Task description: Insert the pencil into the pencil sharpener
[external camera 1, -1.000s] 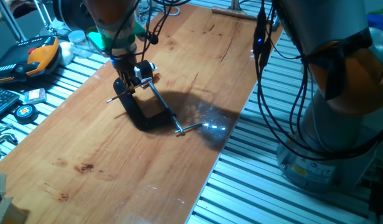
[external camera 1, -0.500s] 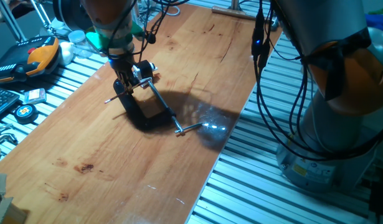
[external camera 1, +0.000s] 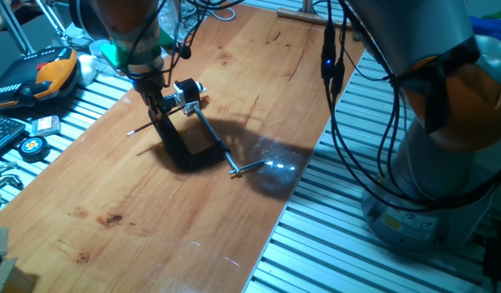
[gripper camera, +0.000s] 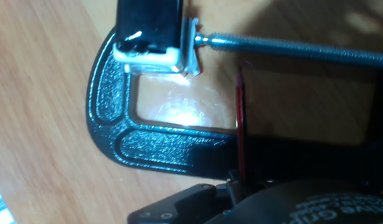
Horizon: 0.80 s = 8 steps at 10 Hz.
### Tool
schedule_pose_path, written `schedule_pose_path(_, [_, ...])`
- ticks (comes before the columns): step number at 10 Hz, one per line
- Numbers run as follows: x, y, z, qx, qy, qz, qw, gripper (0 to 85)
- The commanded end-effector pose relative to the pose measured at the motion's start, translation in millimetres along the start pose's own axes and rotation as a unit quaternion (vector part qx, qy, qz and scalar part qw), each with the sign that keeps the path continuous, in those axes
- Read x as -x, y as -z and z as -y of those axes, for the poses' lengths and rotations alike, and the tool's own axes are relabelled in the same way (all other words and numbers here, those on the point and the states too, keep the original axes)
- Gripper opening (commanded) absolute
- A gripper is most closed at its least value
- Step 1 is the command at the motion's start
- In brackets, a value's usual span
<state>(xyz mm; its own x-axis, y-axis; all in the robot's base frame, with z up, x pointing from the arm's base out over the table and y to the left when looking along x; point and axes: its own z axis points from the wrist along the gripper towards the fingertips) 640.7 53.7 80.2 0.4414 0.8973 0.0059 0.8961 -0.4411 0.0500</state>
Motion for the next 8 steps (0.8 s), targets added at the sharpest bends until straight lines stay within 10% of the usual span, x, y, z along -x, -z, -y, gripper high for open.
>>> schedule_pose_path(1, [-1.8,0.0,-2.8,-0.002,-0.004,0.001,1.0,0.0])
schedule_pose_path(8, [-10.6,-5.8,-17.2,0.002,-0.013,0.005,0.9999,0.0])
